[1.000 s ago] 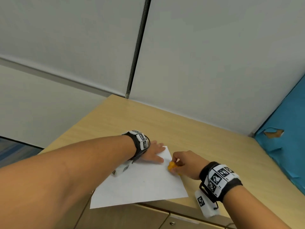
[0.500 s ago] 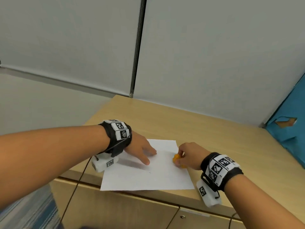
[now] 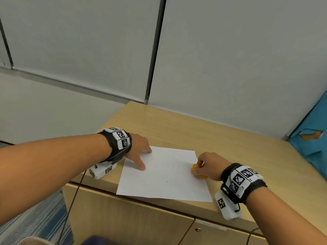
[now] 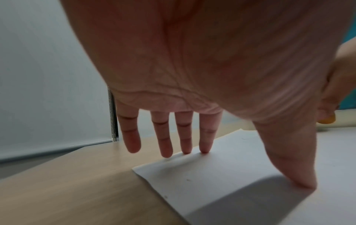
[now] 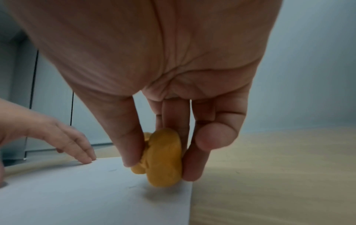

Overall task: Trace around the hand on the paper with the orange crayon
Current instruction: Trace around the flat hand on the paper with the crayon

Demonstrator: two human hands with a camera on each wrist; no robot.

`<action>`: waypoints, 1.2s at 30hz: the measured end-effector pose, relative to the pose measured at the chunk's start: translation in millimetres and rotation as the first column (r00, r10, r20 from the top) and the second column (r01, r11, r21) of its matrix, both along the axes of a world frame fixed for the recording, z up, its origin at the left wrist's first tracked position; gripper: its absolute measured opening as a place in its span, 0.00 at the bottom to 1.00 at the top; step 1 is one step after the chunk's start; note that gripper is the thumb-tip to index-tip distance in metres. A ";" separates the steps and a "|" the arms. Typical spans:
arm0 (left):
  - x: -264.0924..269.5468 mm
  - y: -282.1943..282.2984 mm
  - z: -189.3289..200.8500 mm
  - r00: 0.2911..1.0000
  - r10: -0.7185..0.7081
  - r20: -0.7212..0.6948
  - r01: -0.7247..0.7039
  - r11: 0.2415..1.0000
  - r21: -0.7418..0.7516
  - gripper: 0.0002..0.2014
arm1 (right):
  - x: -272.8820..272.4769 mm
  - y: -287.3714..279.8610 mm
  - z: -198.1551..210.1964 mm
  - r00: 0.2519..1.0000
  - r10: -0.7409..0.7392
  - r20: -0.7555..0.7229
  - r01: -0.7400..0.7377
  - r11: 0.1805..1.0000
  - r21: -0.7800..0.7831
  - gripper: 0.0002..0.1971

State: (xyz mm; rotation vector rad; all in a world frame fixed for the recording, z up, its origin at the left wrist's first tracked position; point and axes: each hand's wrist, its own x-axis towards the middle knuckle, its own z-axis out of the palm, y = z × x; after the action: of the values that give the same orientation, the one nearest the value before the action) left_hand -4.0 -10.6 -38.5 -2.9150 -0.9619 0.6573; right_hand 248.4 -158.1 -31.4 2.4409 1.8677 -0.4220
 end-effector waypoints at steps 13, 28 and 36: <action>19.2 -2.5 -5.8 0.983 -0.132 0.130 0.145 0.985 -0.092 0.35 | -34.6 59.3 16.6 0.990 0.137 0.010 -0.137 0.990 -0.022 0.15; 25.0 37.3 -45.4 0.999 0.021 0.048 -0.014 0.990 -0.142 0.50 | -42.6 91.9 -26.7 0.957 0.289 0.033 -0.289 0.957 -0.026 0.17; 24.9 40.4 -51.5 0.998 0.040 0.055 -0.030 0.986 -0.163 0.53 | -59.1 93.4 -26.9 0.906 0.385 0.174 -0.389 0.921 -0.015 0.12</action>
State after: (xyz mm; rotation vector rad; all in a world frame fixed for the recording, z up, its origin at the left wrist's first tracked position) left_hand 21.0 29.8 -90.0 -3.0815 -1.0133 0.6878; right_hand 189.3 -64.7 -58.3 1.9634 2.2087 -0.1614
